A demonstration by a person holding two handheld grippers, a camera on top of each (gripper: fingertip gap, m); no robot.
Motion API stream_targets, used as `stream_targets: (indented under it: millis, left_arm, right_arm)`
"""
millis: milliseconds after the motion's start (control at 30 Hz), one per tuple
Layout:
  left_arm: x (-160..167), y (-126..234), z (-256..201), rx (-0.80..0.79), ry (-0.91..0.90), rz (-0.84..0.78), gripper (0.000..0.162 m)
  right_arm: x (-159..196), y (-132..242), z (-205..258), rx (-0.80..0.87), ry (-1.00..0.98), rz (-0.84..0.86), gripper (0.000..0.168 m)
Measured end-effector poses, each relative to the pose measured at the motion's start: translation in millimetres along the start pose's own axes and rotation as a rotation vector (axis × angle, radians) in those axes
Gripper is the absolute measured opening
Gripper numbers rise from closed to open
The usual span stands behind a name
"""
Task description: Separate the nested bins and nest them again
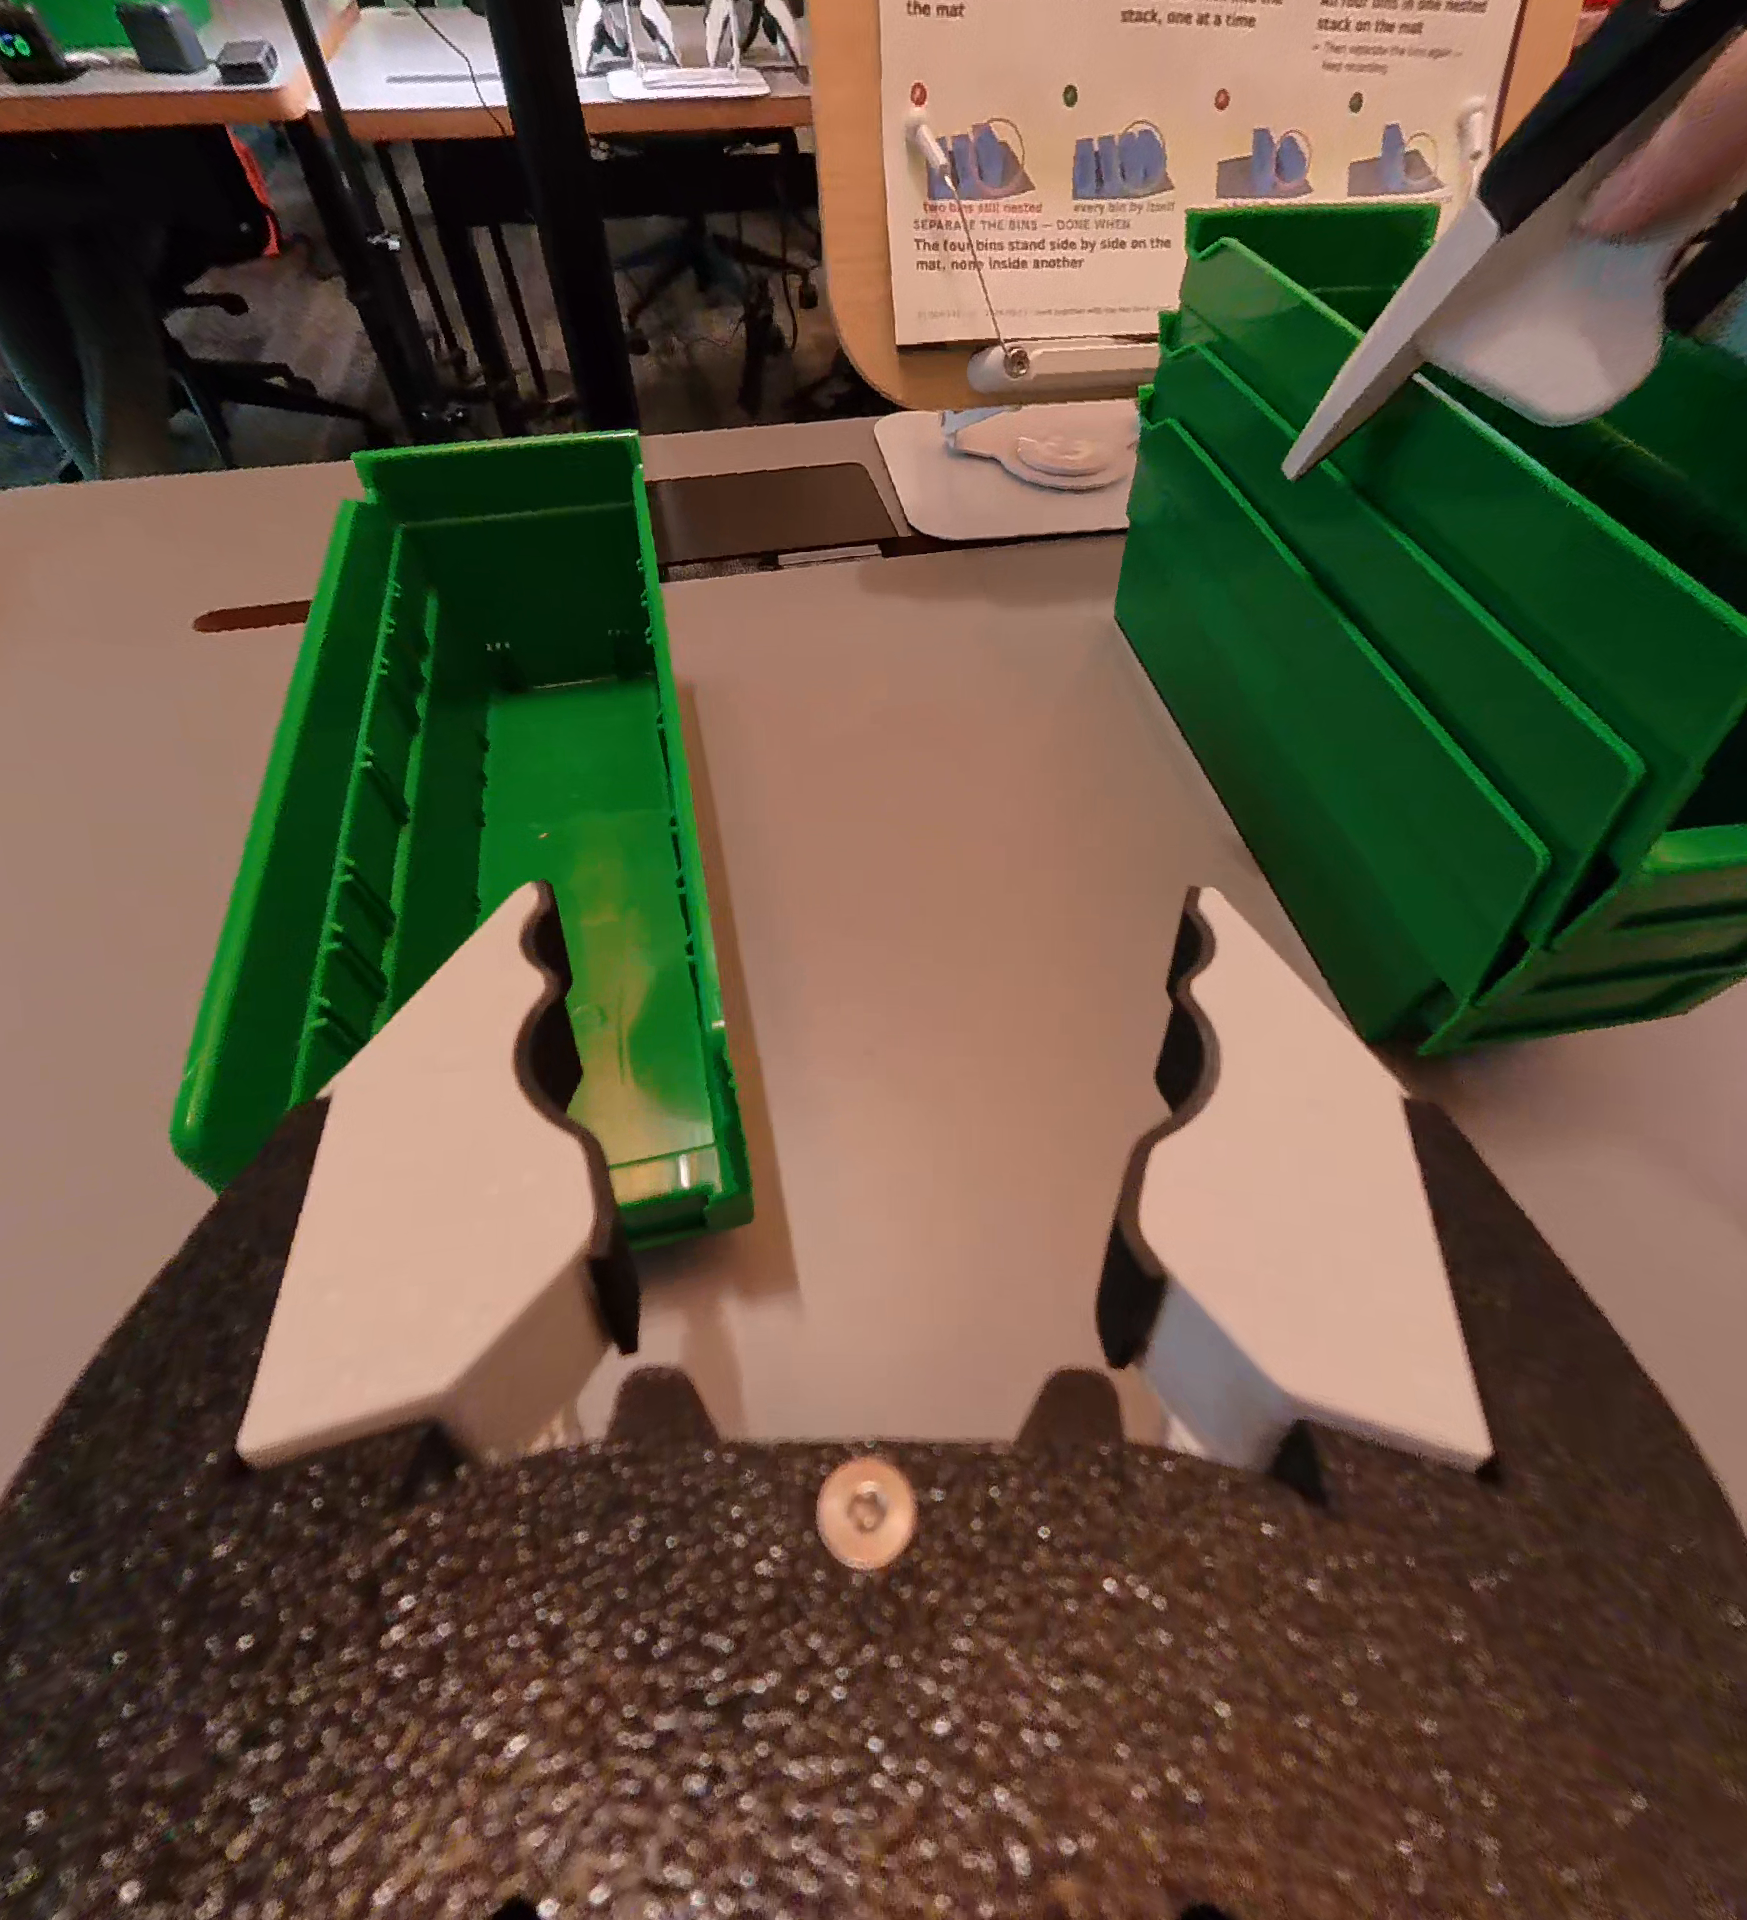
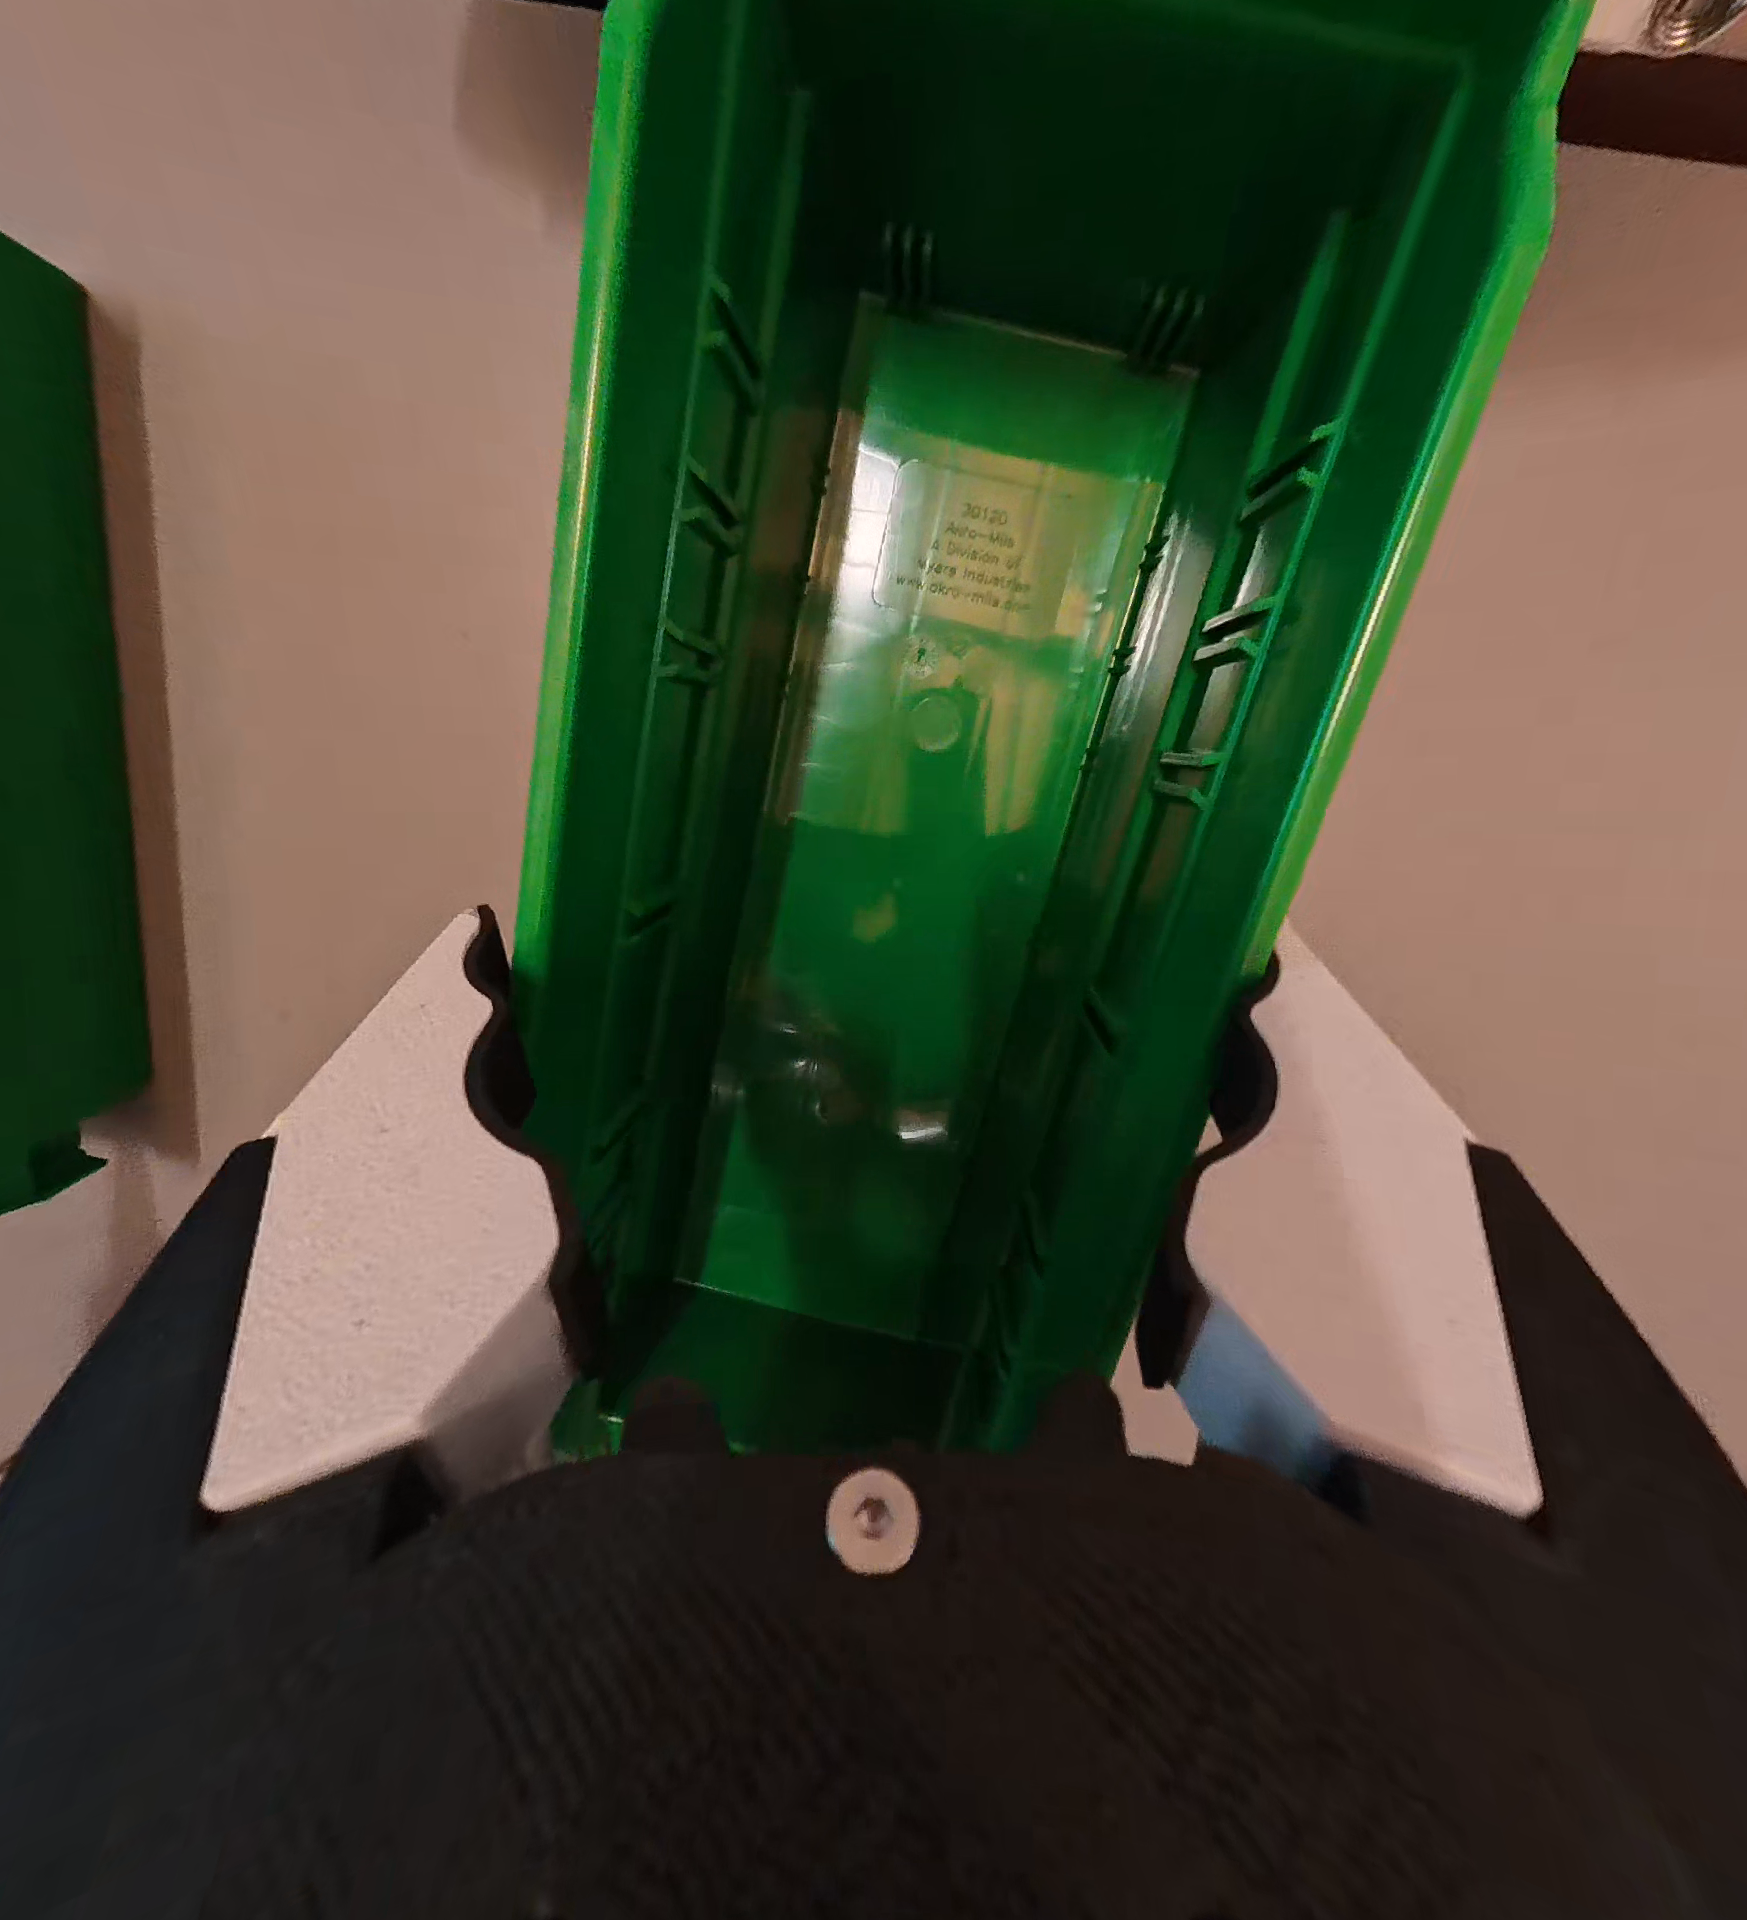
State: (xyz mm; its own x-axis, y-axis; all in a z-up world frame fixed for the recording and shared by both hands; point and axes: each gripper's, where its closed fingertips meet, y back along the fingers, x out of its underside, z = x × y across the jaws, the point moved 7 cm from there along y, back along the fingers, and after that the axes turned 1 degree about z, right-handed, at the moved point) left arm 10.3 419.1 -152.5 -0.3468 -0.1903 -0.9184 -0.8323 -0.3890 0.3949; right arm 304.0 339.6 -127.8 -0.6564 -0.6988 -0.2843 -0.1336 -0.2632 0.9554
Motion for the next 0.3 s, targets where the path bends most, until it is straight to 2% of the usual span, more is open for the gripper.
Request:
stream_targets:
  millis: [33, 300]
  left_arm:
    - [-0.2, -0.2, -1.6, 0.001, -0.010, 0.002, 0.113]
    - [5.2, -7.1, -6.0, 0.009, -0.027, 0.052, 0.113]
  right_arm:
    - [0.1, 0.6, 0.1, 0.000, -0.005, 0.003, 0.132]
    - [0.2, 5.4, 0.2, 0.006, -0.029, 0.102, 0.113]
